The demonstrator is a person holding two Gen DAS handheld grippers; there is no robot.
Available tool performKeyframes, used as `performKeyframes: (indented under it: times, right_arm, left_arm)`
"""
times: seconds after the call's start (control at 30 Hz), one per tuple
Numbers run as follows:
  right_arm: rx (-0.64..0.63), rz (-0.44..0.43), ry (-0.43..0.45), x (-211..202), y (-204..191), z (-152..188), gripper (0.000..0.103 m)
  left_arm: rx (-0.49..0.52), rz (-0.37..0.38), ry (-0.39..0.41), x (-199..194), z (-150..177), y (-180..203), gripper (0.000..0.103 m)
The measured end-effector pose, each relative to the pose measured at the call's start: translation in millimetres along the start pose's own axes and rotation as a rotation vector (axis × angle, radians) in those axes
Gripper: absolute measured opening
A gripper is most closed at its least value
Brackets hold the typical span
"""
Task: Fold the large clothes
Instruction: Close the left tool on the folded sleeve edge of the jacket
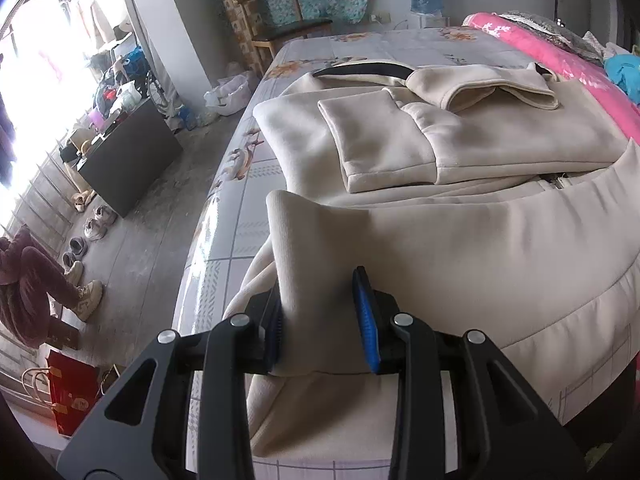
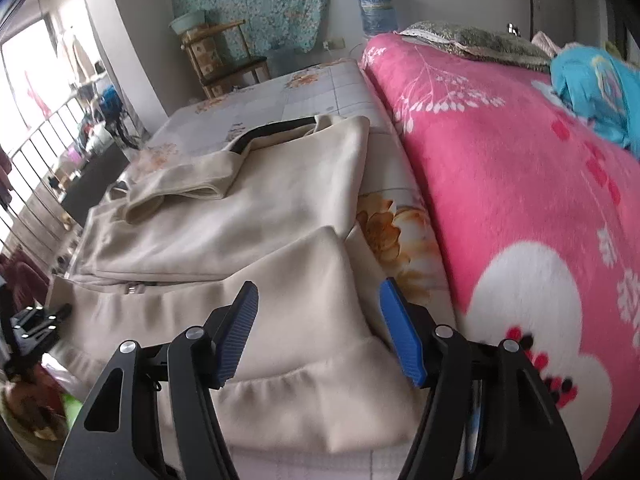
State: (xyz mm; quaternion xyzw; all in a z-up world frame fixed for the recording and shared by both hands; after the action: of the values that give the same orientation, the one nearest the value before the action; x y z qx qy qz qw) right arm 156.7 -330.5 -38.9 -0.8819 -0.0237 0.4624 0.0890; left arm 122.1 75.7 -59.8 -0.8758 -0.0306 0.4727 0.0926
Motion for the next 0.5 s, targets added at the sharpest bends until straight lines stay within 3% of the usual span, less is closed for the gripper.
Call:
performKeyframes:
  times: [0.5]
  right_arm:
    - [-0.053,0.065,-0.040,5.5,-7.0,8.4,0.062]
  left_arm:
    - [0.003,-0.013,-0.008,1.6,-1.7,-0.5,0.033]
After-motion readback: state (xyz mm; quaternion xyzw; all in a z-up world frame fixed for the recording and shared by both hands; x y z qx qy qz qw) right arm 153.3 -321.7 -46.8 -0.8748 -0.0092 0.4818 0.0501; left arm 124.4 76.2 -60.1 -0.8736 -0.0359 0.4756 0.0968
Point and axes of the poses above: each gripper's, at about its wrist camera, not at the fingertips, and x roughly the way its jaws point, y to its right, z to its underside, the point moved 2 cm from there along x, roughly the way its jaws point, and after that the axes turned 5 degrees about -y, right-handed, at the moved point
